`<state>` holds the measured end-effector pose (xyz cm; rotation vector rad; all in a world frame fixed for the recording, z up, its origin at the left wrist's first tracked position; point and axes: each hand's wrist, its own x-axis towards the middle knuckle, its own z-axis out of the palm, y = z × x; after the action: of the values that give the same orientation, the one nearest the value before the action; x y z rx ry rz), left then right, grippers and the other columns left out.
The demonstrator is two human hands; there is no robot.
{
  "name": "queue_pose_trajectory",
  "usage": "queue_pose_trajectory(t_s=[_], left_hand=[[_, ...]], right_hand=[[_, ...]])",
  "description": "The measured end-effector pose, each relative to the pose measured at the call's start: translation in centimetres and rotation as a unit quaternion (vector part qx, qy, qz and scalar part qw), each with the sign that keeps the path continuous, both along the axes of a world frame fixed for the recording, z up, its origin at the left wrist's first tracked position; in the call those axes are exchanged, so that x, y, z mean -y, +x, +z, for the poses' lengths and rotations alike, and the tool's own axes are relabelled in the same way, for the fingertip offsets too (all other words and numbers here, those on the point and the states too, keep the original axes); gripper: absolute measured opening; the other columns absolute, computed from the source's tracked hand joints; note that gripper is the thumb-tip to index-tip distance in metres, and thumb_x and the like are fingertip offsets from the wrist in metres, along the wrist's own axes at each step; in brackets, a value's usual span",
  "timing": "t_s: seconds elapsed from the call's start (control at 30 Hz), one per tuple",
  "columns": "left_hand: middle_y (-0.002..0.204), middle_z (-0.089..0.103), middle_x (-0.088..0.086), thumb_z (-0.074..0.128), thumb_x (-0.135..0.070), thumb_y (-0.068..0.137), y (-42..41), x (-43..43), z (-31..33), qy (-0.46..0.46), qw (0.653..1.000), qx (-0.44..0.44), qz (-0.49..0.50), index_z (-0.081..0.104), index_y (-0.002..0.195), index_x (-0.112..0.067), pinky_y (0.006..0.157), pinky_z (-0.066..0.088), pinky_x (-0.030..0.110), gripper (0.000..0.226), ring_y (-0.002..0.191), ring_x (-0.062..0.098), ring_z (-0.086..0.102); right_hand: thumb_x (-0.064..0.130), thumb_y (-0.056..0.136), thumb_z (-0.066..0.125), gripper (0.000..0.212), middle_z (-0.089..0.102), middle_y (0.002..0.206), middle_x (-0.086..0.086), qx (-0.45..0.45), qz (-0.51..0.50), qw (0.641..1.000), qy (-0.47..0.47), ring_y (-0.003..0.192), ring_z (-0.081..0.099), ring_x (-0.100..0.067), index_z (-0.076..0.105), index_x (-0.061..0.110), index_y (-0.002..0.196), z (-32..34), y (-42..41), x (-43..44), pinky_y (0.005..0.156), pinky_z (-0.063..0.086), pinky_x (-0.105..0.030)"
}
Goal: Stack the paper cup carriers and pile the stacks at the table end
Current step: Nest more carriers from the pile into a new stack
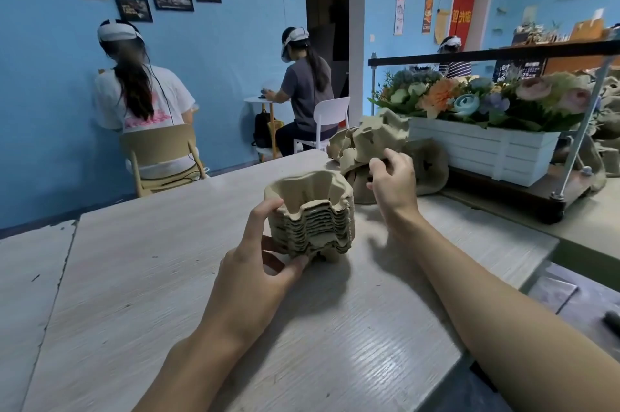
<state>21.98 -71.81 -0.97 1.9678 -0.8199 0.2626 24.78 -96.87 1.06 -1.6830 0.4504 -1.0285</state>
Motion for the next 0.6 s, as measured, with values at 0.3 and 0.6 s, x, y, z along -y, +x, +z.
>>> queue_pose_trajectory(t_s=[0.3,0.6], left_hand=[[0.084,0.070,-0.013,0.080,-0.027,0.083,0.0,-0.3,0.3,0.002,1.000,0.008,-0.004,0.027,0.115,-0.074,0.071,0.050,0.019,0.078,0.075,0.005,0.069],[0.085,0.070,-0.013,0.080,-0.026,0.083,0.3,-0.4,0.2,0.003,1.000,0.004,-0.005,0.028,0.120,-0.072,0.070,0.051,0.015,0.079,0.076,0.006,0.069]], right_hand=[[0.018,0.094,0.057,0.030,0.050,0.130,0.003,0.084,0.018,0.987,-0.136,0.108,0.058,-0.014,0.061,0.011,0.123,0.6,-1.7,-1.8,0.092,0.048,-0.019],[0.022,0.083,0.076,0.029,0.063,0.103,-0.010,0.221,0.078,0.964,-0.129,0.083,0.065,-0.015,0.055,0.006,0.095,1.5,-2.8,-3.9,0.071,0.050,-0.022]])
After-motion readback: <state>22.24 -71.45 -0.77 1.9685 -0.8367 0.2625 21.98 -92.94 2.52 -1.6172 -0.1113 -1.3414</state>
